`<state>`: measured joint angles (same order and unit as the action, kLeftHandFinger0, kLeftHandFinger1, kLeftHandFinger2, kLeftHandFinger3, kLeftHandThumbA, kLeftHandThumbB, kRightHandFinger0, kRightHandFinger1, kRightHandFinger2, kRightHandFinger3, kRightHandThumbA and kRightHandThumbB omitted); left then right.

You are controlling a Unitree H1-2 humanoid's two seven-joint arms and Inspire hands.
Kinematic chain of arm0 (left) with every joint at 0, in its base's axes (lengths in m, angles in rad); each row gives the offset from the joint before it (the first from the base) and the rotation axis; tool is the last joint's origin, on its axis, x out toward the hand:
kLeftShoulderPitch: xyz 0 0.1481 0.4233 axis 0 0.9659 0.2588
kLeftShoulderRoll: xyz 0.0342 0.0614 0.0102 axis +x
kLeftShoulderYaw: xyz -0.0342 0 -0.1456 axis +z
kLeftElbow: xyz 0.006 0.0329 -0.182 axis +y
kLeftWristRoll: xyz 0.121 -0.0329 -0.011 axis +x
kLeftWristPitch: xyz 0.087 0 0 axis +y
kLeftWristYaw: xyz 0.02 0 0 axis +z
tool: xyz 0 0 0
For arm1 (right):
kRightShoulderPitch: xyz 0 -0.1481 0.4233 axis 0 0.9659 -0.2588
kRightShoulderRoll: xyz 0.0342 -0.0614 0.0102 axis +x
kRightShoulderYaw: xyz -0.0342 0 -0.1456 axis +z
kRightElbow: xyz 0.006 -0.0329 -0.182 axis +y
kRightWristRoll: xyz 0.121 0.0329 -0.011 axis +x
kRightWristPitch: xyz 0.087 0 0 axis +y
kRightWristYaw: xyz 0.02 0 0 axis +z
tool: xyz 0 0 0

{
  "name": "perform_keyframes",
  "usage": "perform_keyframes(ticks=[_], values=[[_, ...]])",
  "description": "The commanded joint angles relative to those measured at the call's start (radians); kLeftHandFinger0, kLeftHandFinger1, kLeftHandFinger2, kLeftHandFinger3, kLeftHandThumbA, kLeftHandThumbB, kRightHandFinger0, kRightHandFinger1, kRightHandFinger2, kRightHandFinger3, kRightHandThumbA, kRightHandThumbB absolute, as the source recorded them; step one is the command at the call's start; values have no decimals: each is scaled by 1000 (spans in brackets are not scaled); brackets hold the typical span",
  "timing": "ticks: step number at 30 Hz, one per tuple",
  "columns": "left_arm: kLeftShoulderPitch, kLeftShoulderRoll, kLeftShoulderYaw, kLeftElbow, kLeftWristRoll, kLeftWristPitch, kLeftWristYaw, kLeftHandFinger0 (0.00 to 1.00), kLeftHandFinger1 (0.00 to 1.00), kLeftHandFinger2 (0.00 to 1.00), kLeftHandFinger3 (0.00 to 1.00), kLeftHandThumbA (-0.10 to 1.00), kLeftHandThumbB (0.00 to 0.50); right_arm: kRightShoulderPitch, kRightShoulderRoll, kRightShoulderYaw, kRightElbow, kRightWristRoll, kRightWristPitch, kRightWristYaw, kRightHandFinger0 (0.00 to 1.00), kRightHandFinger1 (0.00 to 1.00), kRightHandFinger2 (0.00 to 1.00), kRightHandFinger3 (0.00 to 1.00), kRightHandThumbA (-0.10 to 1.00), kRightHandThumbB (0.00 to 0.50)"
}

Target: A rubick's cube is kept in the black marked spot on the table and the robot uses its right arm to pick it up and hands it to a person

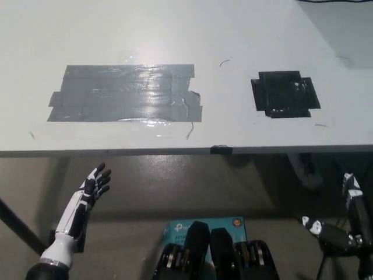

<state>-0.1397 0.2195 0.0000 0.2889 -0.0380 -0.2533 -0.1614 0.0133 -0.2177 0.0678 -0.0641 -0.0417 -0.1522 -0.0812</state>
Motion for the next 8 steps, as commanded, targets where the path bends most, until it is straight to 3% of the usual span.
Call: perform_keyframes(ticks=[1,5,8], values=[[21,5,-8,-31,10,-18,-9,1000,1000,1000,1000,1000,221,-6,-2,-31,111,110,-164,73,1000,1000,1000,1000,878,273],[22,4,-6,-27,3,-28,-11,1000,1000,1000,1000,1000,231,-16,5,-40,171,145,-174,104,1000,1000,1000,1000,826,245],[21,4,-6,-25,0,-29,-12,1000,1000,1000,1000,1000,235,-23,8,-48,200,155,-185,117,1000,1000,1000,1000,822,250]])
